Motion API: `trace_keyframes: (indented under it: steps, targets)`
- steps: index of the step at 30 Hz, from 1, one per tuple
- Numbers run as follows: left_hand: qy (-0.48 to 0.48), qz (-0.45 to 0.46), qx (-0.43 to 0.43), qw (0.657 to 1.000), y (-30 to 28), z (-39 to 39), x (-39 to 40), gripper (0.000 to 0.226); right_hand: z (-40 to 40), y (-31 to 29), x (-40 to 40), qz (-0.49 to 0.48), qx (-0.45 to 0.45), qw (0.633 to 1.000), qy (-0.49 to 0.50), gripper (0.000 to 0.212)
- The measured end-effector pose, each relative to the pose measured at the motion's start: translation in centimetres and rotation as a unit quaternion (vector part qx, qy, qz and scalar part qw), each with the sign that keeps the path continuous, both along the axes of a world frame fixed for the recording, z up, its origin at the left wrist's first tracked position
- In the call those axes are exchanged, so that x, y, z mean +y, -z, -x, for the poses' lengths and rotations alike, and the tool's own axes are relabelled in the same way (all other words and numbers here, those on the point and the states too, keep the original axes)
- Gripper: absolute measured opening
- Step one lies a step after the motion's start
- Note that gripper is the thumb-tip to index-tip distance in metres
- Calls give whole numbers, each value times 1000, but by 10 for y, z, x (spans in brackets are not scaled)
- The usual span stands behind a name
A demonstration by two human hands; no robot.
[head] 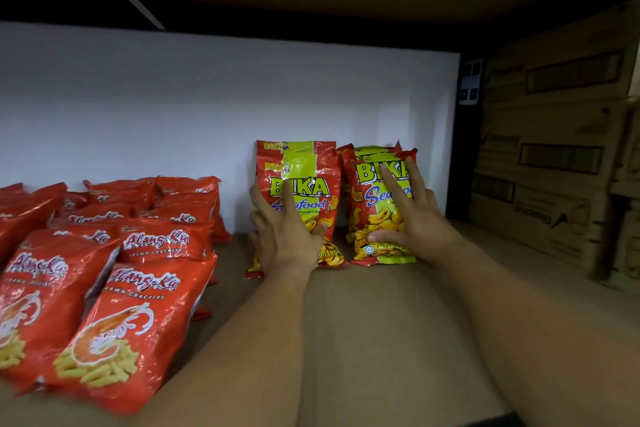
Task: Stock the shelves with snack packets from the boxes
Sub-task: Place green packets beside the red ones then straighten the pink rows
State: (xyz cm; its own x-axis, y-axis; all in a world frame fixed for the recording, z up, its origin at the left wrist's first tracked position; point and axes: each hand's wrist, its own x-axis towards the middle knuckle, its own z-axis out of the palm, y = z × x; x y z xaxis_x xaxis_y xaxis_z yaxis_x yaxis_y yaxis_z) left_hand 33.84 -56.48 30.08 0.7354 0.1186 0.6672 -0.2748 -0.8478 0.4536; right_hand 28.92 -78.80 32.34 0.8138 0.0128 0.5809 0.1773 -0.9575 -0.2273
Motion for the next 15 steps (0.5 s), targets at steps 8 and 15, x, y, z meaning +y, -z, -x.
trace_keyframes:
  steps: [8, 15]
  targets:
    - [-39, -52, -48, 997, 0, 23, 3, 104, 11, -8, 1, -22, -26, 999, 27, 123]
    - [102, -35, -3, 994, 4, 95, 28, 88, 80, 3, 41, -83, 0, 992, 92, 121]
